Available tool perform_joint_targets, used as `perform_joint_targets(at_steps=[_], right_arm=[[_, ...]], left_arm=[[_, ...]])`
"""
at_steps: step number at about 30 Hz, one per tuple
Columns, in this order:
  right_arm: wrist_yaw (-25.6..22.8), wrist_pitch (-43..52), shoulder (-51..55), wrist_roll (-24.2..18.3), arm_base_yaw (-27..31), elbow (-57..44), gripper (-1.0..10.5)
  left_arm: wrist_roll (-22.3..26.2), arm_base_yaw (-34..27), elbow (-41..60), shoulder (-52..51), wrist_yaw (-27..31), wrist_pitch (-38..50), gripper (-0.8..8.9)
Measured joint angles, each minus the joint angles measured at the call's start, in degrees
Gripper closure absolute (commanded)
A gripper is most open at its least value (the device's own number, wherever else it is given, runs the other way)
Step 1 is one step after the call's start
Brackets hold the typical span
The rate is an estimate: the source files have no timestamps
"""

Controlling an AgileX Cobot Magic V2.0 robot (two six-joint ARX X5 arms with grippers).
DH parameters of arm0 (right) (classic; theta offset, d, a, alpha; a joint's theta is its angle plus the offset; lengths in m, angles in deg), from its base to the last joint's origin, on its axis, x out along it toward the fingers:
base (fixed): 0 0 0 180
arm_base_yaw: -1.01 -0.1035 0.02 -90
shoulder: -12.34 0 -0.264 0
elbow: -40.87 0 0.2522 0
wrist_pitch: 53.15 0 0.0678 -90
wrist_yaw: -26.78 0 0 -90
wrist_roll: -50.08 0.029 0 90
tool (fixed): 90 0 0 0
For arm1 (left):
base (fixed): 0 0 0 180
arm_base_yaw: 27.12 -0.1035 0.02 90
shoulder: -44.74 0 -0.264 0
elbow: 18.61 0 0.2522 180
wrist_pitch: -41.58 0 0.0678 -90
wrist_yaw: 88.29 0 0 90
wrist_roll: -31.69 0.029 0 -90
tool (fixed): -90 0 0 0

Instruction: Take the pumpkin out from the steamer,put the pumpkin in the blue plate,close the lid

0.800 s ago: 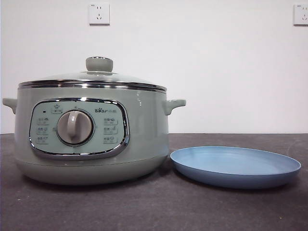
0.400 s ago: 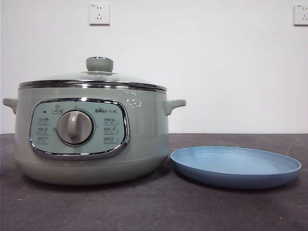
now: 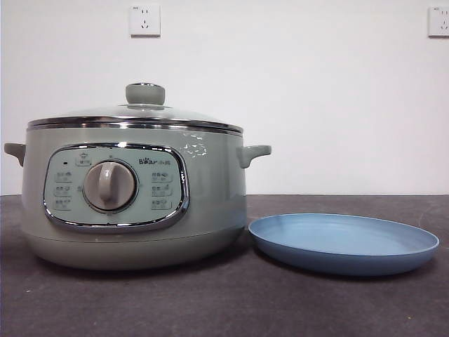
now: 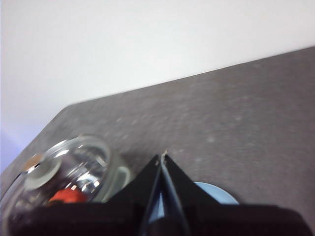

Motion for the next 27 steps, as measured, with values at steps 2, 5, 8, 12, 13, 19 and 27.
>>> perform_joint_targets(at_steps=[2, 5, 8, 12, 13, 19, 27], right_arm=[[3.21, -1.16, -2.29, -2.01, 0.0, 2.4, 9.5], [8.98, -2.05, -5.53, -4.76, 0.0, 5.4, 9.5], [14.12, -2.05, -7.93, -7.02, 0.0, 6.8, 9.0], [14.88, -2.19, -9.75, -8.17, 0.0, 7.17, 5.9], [14.88, -2.32, -10.08, -8.31, 0.0, 7.17, 5.1], [14.8, -2.51, -11.56, -8.35, 0.0, 7.17, 4.1], [14.78, -3.85, -12.5, -8.48, 0.0, 7.17, 4.1]], left_arm=[[0.74, -0.02, -2.6, 2.75, -3.3, -1.31, 8.21], [1.97, 0.0, -6.08, 6.45, -8.44, -3.23, 8.17], [3.08, 0.0, -8.15, 9.68, -12.37, -3.89, 8.11], [3.43, 0.0, -8.92, 10.75, -13.18, -3.98, 5.07], [3.41, 0.0, -8.92, 10.8, -13.0, -4.0, 4.06], [1.64, 0.9, -8.92, 12.37, -8.22, -2.78, 3.66], [1.11, 7.72, -16.48, 21.31, -3.23, -3.34, 3.66]])
